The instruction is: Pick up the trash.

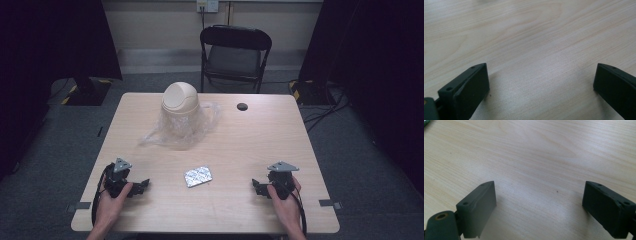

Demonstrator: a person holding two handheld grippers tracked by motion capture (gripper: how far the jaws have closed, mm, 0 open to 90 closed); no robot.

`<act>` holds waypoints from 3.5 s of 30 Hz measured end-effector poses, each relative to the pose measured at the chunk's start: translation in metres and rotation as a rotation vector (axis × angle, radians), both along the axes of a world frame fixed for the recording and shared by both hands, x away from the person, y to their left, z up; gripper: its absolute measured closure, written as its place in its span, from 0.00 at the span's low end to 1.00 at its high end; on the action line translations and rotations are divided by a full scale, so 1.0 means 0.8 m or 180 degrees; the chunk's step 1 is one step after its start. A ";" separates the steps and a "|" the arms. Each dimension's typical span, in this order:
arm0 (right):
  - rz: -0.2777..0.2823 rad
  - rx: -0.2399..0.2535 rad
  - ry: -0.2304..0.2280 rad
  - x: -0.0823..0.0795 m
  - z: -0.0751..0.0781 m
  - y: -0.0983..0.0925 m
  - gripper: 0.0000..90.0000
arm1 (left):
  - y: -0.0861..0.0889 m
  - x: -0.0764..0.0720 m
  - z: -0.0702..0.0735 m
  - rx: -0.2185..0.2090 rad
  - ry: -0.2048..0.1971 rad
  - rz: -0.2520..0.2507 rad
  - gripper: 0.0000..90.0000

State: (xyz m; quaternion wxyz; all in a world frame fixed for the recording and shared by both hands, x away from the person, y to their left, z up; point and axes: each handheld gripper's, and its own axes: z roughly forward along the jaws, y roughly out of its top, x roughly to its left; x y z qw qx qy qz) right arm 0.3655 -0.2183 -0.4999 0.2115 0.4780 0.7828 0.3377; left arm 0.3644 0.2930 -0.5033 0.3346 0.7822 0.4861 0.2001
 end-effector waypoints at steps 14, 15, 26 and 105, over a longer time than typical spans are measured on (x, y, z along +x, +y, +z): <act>0.0103 0.0006 0.0008 0.004 0.000 -0.010 0.12 | 0.003 -0.002 0.003 -0.0059 -0.0041 0.0049 0.12; 0.0103 0.0006 0.0008 0.004 0.000 -0.010 0.12 | 0.003 -0.002 0.003 -0.0059 -0.0041 0.0049 0.17; 0.0105 0.0006 0.0007 0.004 0.000 -0.010 0.12 | 0.005 0.015 0.021 -0.0393 -0.0070 -0.0074 0.19; 0.0086 0.0001 0.0010 0.004 0.000 -0.010 0.12 | -0.130 0.239 0.157 -0.0397 -0.0591 -0.1004 0.17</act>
